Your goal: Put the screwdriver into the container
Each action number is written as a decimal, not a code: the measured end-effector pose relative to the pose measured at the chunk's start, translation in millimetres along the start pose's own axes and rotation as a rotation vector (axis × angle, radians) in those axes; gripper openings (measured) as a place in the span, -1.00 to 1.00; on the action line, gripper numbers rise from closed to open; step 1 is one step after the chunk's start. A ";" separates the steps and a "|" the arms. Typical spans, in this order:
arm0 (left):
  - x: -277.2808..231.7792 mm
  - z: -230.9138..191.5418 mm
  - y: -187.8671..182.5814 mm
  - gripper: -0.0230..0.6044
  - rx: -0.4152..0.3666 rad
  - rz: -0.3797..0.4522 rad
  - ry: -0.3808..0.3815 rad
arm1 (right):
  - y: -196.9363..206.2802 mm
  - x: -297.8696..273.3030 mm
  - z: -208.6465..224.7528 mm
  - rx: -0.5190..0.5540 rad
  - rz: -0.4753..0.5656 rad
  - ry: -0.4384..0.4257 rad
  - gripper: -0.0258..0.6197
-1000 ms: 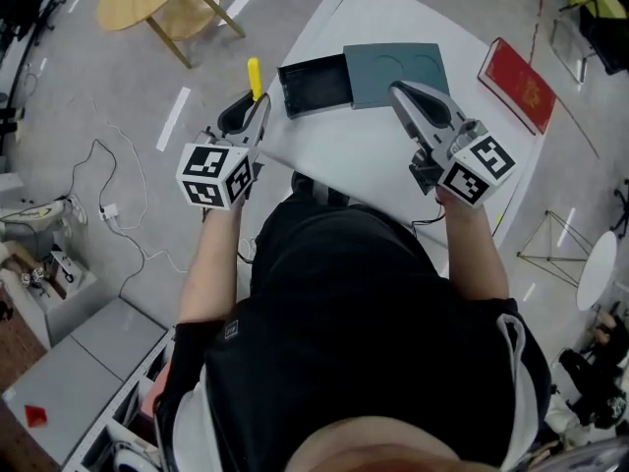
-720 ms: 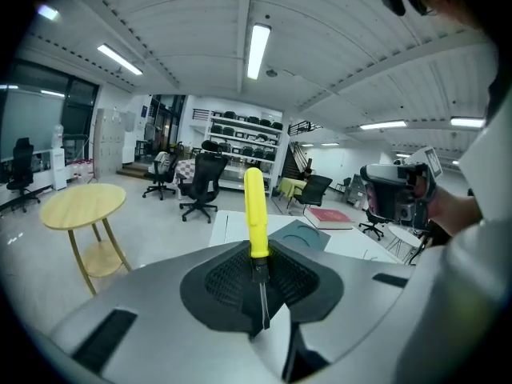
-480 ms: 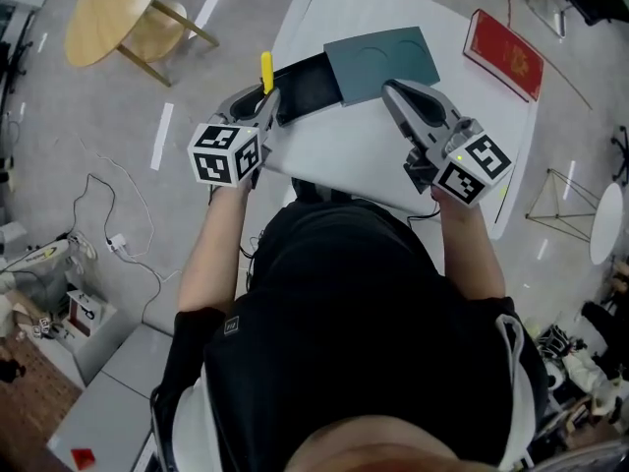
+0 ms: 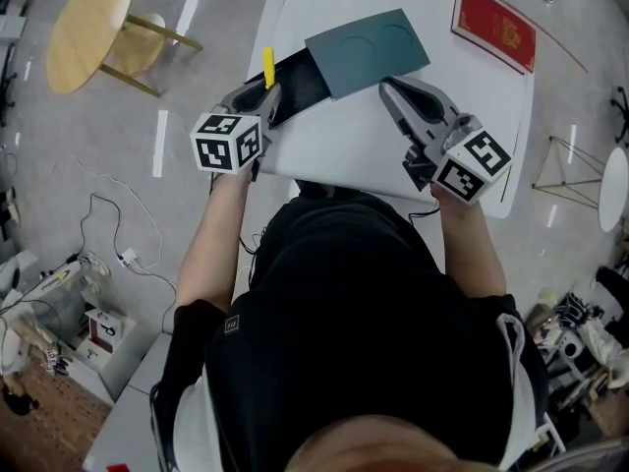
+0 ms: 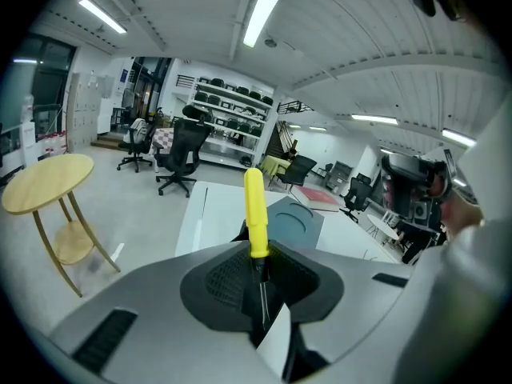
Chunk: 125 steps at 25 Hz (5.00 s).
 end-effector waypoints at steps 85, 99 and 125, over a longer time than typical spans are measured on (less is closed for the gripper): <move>131.1 71.4 -35.1 -0.83 -0.177 0.226 -0.234 | -29.7 -2.8 -29.6 0.088 0.010 -0.277 -0.83; 229.6 27.2 -43.6 -0.87 -0.169 0.416 -0.280 | -28.7 -44.8 -89.2 0.156 0.057 -0.218 -0.83; 264.2 -14.8 -49.9 -0.87 -0.179 0.480 -0.334 | -36.8 -47.2 -101.8 0.208 0.126 -0.111 -0.83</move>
Point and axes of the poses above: the fingertips, and each gripper's own axes: x backward along the fingers, z to its right, y out of its underside, the point moved 10 cm from there along x, backward along the fingers, and after that the axes turned 9 degrees about z, right-handed, at the moved point
